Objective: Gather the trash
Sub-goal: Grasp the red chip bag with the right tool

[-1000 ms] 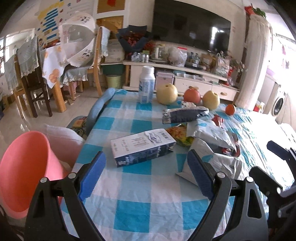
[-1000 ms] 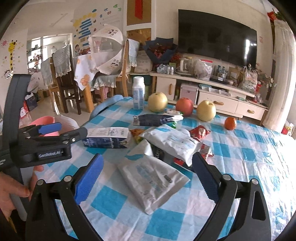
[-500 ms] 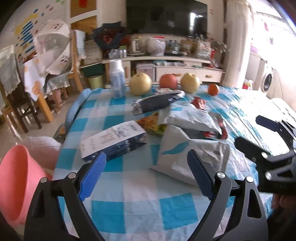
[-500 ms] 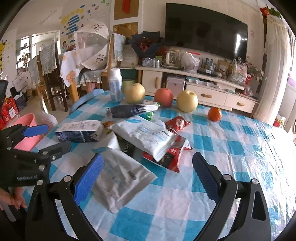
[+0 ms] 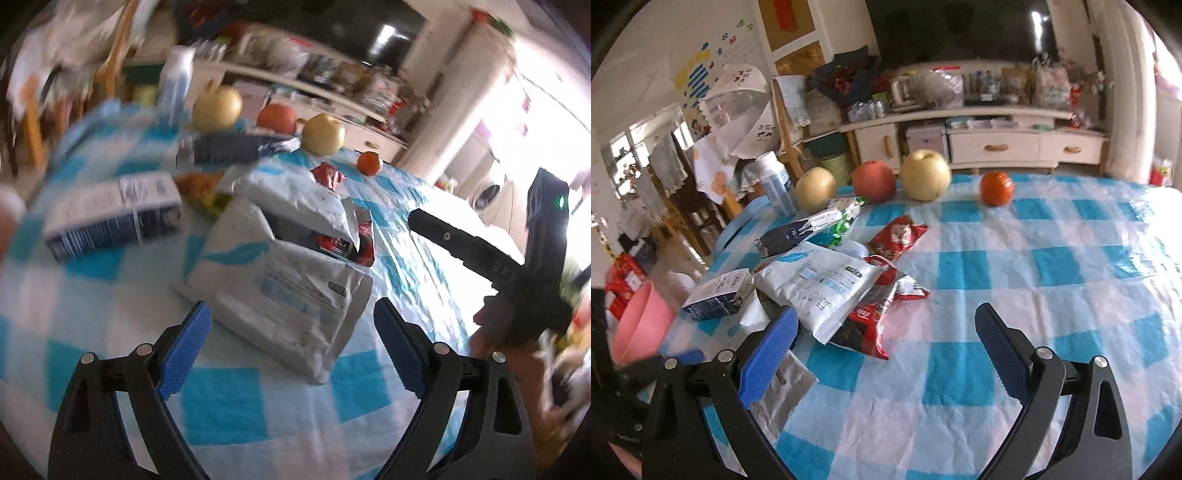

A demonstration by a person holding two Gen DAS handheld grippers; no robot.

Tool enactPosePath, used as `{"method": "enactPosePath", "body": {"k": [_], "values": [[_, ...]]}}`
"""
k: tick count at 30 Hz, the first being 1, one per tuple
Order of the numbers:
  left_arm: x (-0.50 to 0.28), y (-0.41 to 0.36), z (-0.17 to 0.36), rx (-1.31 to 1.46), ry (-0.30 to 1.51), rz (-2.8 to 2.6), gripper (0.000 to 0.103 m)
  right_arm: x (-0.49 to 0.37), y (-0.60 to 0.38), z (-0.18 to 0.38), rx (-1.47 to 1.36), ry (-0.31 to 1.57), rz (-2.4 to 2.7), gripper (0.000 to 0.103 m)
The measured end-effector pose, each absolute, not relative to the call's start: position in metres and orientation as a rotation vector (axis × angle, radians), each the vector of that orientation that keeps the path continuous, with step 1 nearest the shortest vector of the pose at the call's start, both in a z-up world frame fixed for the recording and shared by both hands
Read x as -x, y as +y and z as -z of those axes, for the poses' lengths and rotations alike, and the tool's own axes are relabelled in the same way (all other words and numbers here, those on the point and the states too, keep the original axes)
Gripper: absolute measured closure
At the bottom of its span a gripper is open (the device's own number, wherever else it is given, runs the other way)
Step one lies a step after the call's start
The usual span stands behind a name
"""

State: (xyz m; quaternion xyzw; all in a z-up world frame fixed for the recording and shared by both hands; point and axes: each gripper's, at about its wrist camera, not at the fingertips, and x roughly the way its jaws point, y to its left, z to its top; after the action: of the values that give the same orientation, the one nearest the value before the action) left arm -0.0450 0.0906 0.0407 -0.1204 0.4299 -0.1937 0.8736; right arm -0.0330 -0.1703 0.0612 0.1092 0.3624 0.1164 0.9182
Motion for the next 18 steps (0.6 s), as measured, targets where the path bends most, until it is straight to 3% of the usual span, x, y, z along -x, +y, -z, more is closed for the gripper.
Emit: {"method": "enactPosePath", "body": {"k": [12,15,18], "values": [[0.039,0.111,-0.029,0.559,0.971,0.249,0.013,-0.015,-0.194,-0.047,-0.351,0.807,-0.312,0.008],[0.039,0.108,-0.026,0.604,1.001,0.26,0.013,-0.023,-0.202,-0.042,-0.382,0.822,-0.33,0.023],[0.036,0.102,-0.023,0.627,1.029,0.269,0.013,-0.027,-0.204,-0.035,-0.397,0.852,-0.339,0.03]]}}
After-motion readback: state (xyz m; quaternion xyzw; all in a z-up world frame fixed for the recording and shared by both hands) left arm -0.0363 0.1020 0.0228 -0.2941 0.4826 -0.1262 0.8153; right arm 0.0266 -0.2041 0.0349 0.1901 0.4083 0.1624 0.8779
